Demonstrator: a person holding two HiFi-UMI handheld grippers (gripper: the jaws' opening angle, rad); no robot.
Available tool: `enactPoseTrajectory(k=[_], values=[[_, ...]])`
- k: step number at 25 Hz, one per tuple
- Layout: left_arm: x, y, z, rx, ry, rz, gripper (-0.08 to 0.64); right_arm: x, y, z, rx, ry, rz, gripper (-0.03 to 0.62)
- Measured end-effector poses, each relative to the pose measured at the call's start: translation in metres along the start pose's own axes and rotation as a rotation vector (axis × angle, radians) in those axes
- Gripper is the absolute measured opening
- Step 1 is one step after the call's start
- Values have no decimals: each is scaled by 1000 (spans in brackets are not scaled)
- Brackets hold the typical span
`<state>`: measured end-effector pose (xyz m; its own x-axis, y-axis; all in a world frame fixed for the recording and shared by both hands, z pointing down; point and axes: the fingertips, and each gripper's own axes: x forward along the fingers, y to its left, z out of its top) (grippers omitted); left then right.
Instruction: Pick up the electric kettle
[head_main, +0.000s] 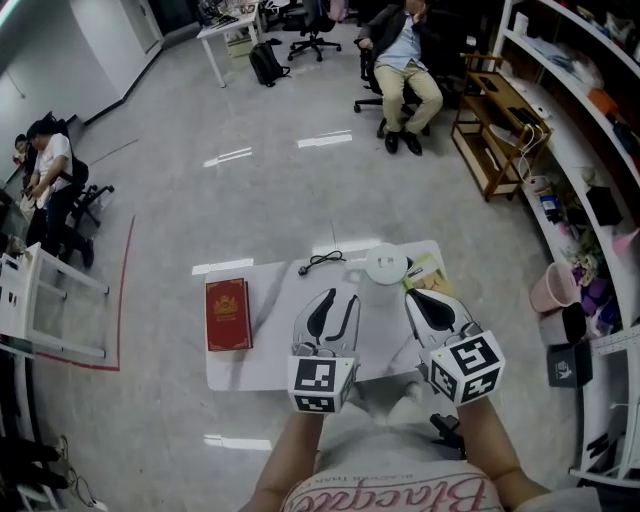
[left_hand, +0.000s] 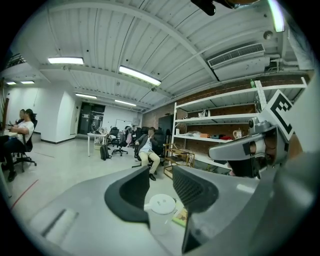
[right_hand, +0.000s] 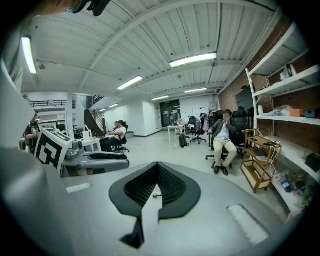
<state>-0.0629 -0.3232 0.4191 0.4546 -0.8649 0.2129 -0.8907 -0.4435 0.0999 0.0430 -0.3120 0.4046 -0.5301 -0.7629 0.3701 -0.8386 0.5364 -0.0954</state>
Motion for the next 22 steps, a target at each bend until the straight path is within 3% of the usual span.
enactPoseTrajectory(k=[6, 11, 22], values=[[16, -11, -9, 42, -6, 41, 132, 8, -19, -16, 16, 15, 57, 23], [33, -18, -29, 27, 13, 101, 132, 15, -39, -43, -7, 67, 111, 23], [73, -26, -82, 110, 36, 153, 132, 38, -91, -99, 18, 44, 111, 23]])
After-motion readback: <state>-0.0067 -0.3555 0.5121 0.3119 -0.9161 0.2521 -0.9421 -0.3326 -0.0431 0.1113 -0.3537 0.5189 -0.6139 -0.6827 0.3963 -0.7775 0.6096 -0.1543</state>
